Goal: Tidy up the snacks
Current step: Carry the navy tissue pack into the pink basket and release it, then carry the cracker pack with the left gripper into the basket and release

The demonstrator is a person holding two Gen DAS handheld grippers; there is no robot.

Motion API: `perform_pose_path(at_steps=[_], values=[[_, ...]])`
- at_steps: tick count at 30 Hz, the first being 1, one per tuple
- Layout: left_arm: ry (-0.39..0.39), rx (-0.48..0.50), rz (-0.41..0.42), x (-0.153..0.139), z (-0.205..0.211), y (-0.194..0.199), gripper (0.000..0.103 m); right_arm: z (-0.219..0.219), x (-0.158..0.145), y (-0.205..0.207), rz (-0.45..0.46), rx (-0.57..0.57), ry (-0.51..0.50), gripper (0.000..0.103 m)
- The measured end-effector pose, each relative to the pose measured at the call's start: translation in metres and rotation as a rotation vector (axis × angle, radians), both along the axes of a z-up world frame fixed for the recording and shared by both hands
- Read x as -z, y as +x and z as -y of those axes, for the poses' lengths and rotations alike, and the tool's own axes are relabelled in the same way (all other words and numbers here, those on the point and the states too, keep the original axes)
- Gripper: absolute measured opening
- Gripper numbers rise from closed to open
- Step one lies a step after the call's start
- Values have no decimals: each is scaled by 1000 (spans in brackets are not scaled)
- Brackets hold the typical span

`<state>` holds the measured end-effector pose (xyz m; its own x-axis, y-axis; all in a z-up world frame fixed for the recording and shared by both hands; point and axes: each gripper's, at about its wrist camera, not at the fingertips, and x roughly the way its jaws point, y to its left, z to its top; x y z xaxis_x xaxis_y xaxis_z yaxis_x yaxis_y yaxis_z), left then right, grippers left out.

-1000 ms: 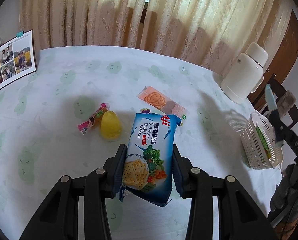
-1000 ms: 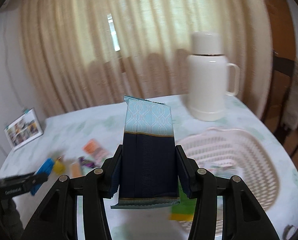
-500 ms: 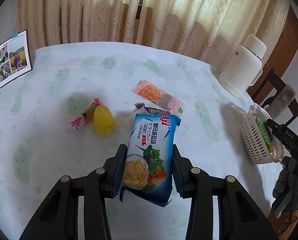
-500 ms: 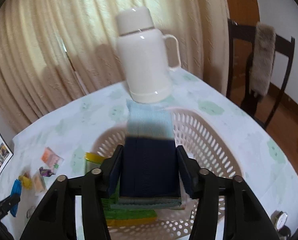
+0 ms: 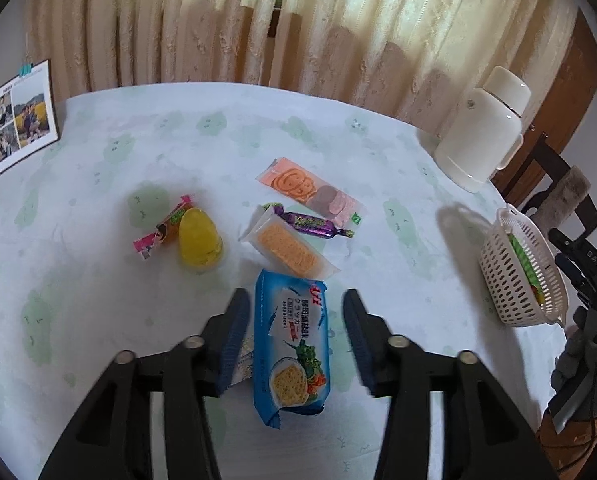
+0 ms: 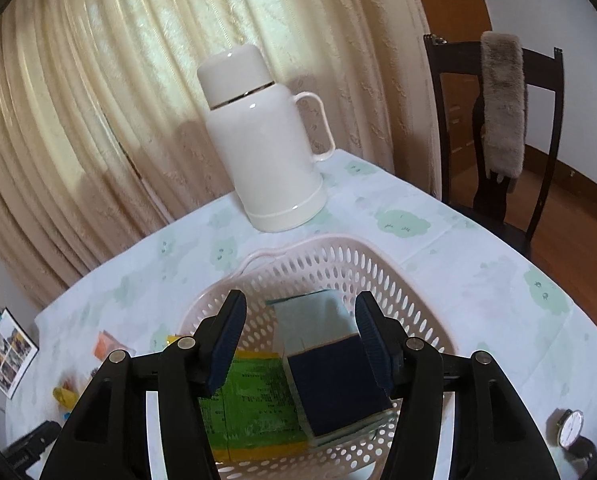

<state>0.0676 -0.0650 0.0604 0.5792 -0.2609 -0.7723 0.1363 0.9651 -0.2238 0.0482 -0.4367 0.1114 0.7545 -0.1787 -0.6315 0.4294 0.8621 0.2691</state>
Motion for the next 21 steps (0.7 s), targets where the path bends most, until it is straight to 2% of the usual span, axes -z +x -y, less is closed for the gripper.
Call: perform_pose_path(at_steps=[2,5,8,11,13,14,15,17,21], values=[[3,-4,-18,5,1,2,63,-1,-1,-1,7,2,1,58],[18,0,-48,13,5,5,63,-2,-2,-2,9,1,-3,58],[39,12,-79,23,10,8,72,-2,-3,-1,11,-1,-6,58],[85,18,-89,32,17,9,72,-3,-4,-1,11,-3,-5,58],[137,13,-86,37,21,10,66,-4,-5,-1,12,-8,-6,58],[153,13,-92,40,22,11,51,-5,-5,-1,13,-11,-6,58],[159,15,-103,43,23,12,44,-5,-6,-1,15,-13,-6,58],[161,8,-100,43,22,13,41,-6,-7,-2,22,-15,-8,58],[132,5,-86,39,20,10,40,-4,-9,-4,38,-2,-12,58]])
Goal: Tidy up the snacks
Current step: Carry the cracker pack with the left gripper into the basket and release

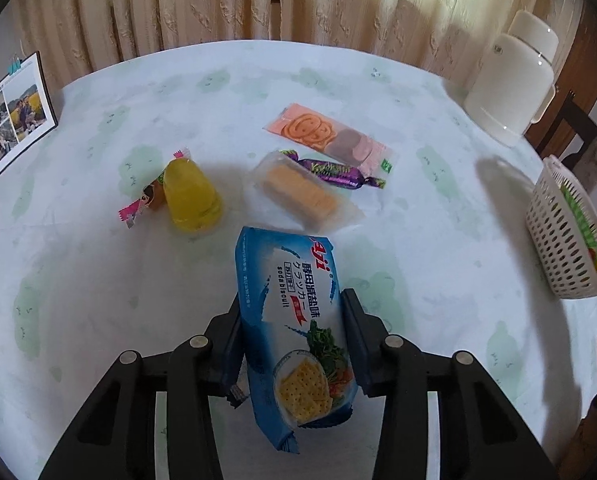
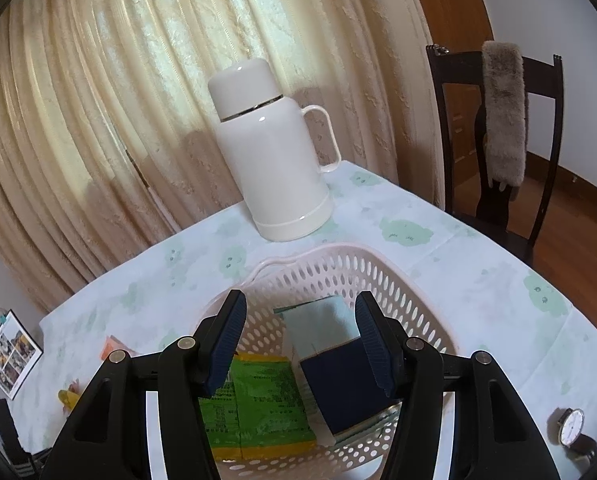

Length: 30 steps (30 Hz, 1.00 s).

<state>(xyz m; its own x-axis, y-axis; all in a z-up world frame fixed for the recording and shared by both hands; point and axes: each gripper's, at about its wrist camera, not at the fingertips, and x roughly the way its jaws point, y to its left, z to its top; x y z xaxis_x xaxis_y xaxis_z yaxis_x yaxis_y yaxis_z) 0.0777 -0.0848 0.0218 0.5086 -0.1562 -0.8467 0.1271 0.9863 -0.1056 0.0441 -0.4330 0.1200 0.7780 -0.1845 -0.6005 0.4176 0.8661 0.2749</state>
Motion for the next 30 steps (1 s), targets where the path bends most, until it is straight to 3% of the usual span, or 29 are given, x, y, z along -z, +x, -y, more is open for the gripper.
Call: perform_pose_path(at_steps=[9,17,30], values=[[-93,51,74,-34,14,-8,39,10,-10,-11,49,50,-13,58],[-122,177,137,-75,74,-16,39,20,-14,-19,77,110,-16,58],[-248,379,130,-99,177,0,39,41,-15,-29,91,201,9,58]])
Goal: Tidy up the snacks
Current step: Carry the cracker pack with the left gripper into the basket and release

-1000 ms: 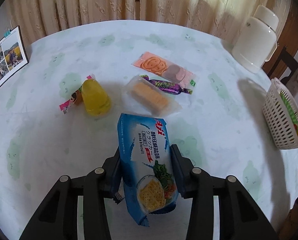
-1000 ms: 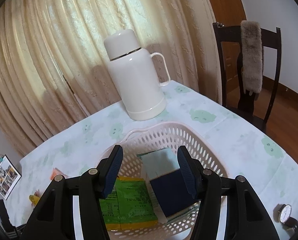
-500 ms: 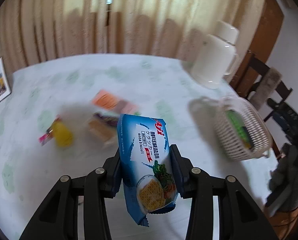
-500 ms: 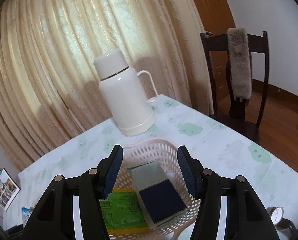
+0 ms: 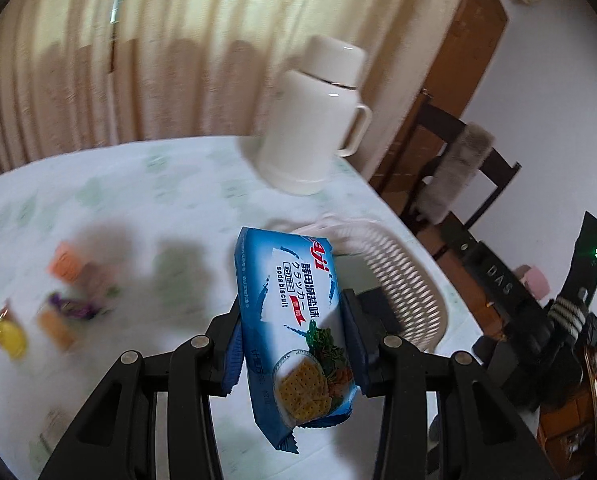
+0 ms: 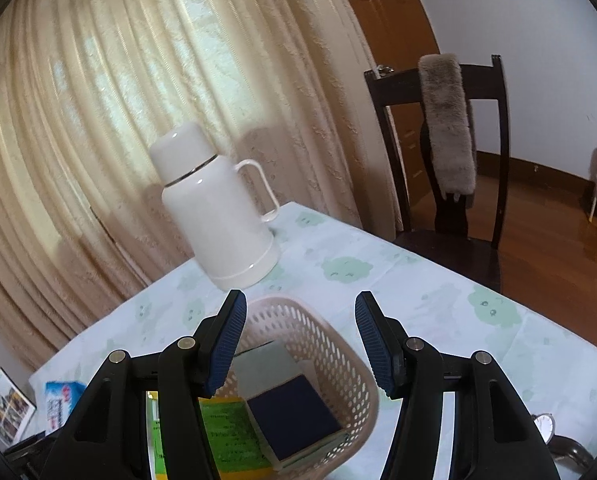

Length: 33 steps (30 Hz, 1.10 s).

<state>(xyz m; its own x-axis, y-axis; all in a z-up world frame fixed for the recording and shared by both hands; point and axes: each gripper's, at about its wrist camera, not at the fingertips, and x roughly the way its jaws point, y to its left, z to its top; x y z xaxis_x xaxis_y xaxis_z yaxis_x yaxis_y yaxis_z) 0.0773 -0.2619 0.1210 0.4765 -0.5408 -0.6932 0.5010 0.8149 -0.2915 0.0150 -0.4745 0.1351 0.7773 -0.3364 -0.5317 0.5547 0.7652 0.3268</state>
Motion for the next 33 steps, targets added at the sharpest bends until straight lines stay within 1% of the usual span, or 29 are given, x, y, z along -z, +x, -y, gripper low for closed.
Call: perform_pose_path(at_steps=[5,11,13,14,15,16,20,28,29,33], values=[[-9,60,-15,2,33,6,39,9,-3,-8,27,32,25,58],[-28,103,-67,15,59,14,39,18,-7,-21,75,82,52,58],[-30,92,-76,20,62,16,46,20,-8,-24,85,91,57,58],[-33,83,-80,22,62,16,57,21,-8,-25,89,93,62,58],[-42,73,-79,23,60,17,66,21,-8,-25,91,94,64,59],[-48,61,-74,23,58,17,67,21,-8,-25,92,93,69,59],[-53,32,-72,21,48,20,71,20,-8,-25,94,89,70,59],[-47,-30,-63,20,25,23,71,9,-7,-20,102,54,55,60],[-40,-38,-60,21,22,23,72,8,-7,-20,108,46,54,60],[27,-89,-31,24,11,20,72,1,-9,-21,144,4,52,60]])
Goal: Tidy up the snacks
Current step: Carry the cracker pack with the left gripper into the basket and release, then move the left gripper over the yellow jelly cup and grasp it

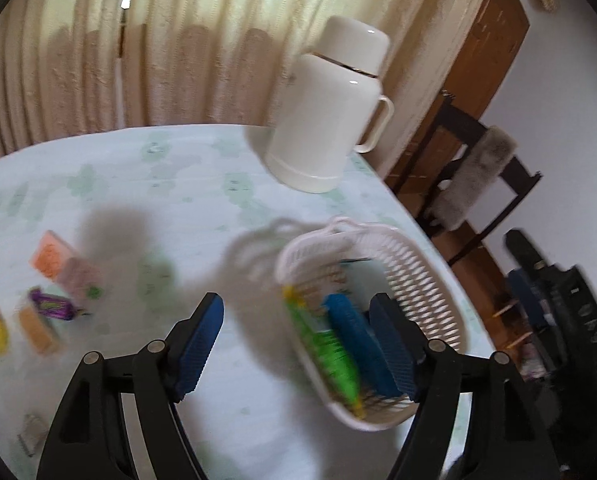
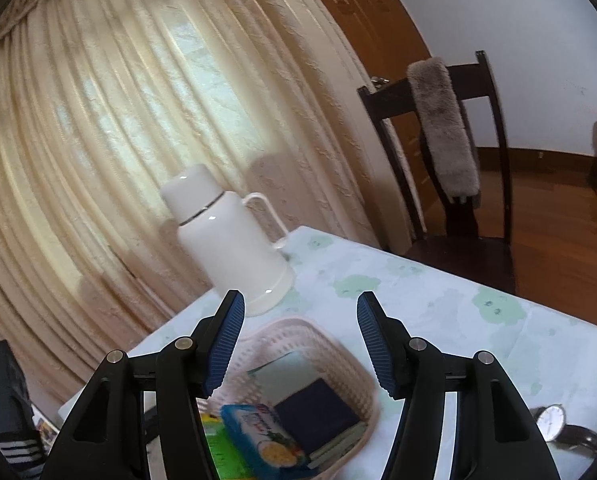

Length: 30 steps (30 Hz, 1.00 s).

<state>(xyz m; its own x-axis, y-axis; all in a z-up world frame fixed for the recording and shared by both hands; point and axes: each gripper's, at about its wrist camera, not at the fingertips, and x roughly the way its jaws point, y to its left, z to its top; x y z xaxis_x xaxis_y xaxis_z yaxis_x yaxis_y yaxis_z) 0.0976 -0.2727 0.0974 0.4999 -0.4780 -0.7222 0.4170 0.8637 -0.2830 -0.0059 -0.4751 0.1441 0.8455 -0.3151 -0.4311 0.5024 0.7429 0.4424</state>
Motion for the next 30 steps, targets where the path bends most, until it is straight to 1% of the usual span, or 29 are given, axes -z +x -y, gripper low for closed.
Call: perform_pose_path(at_steps=[2,4,7,12,17,19,24,30], values=[[20,-23,10,1,-8,-1,72,-6,-2,1,20,-28,-12,60],[22,-45,8,2,-18,-1,72,-15,-3,3,29,-49,-41,63],[20,-81,-3,2,-34,2,72,-25,-3,6,28,-77,-66,64],[27,-136,5,0,-58,4,72,-38,-1,11,23,-114,-92,64],[109,-208,50,-3,-80,1,72,-59,0,15,19,-167,-148,64],[112,-221,52,-4,-90,1,72,-70,1,17,17,-204,-173,64],[131,-284,60,-5,-124,-1,72,-99,6,22,0,-281,-249,64],[142,-385,49,-4,-170,4,72,-123,13,24,-17,-345,-298,64]])
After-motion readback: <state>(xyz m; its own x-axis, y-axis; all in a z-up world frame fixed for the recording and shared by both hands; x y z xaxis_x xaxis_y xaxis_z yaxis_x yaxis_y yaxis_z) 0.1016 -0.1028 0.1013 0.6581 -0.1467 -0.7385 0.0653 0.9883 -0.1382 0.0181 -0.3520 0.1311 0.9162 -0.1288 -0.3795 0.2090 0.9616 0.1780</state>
